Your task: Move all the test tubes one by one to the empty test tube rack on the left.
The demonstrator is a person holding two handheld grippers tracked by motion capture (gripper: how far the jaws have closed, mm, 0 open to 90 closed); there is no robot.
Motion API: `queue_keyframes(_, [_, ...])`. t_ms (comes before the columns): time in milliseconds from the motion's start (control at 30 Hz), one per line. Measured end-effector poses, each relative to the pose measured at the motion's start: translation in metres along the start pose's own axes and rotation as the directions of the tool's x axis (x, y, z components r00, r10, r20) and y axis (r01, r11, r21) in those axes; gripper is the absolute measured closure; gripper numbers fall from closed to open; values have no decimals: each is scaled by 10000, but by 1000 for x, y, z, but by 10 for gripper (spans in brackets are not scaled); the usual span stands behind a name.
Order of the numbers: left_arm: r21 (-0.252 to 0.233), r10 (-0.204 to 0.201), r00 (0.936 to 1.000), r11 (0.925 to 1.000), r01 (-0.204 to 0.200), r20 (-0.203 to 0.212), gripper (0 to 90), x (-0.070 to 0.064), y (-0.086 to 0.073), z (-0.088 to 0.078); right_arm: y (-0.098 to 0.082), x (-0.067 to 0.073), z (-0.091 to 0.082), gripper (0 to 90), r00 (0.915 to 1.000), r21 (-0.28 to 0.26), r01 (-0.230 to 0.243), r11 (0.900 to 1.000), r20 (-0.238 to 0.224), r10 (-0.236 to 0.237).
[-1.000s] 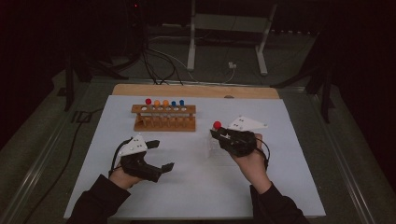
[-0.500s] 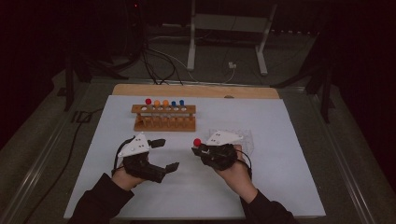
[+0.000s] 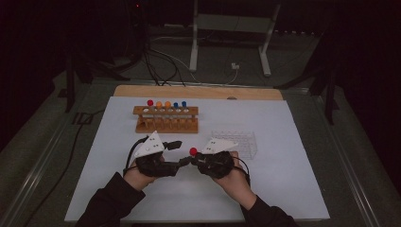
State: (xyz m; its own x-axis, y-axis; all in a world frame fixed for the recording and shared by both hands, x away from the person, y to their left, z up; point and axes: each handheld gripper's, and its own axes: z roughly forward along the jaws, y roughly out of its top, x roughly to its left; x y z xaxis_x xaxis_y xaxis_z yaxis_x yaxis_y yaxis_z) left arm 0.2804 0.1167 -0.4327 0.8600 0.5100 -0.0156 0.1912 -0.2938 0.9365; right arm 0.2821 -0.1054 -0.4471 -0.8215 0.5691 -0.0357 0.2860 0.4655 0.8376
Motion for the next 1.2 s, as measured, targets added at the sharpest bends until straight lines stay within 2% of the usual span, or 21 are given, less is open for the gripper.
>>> queue_keyframes(200, [-5,91,9999,10000,-91,-52,465,-1,2,8,0,2,1,751,10000,19,13,10000,-92,-13])
queue_keyframes(367, [80,305,9995,9995,-306,72,541,-4,3,14,0,3,1,751,9999,12,25,10000,-139,-25])
queue_keyframes(567, [203,516,9984,9984,-520,227,656,-5,3,18,0,2,1,750,9999,-1,-42,10000,-110,42])
queue_keyframes(600, [201,567,9981,9982,-572,246,701,-6,4,18,0,2,1,750,10000,-3,-42,10000,-90,42])
queue_keyframes(700, [231,702,9974,9972,-706,174,710,-6,4,18,0,1,1,750,9999,0,-82,10000,-117,82])
queue_keyframes(900, [89,661,9978,9978,-662,111,719,-5,5,16,0,1,-1,740,10000,-141,-9,9999,-69,8])
queue_keyframes(1067, [88,547,9983,9985,-545,-202,720,4,7,9,0,1,-5,606,9999,-350,75,9994,128,-70])
queue_keyframes(1200, [108,487,9977,9988,-483,-467,720,11,9,1,-1,-2,-9,490,10000,-567,37,9984,80,-32])
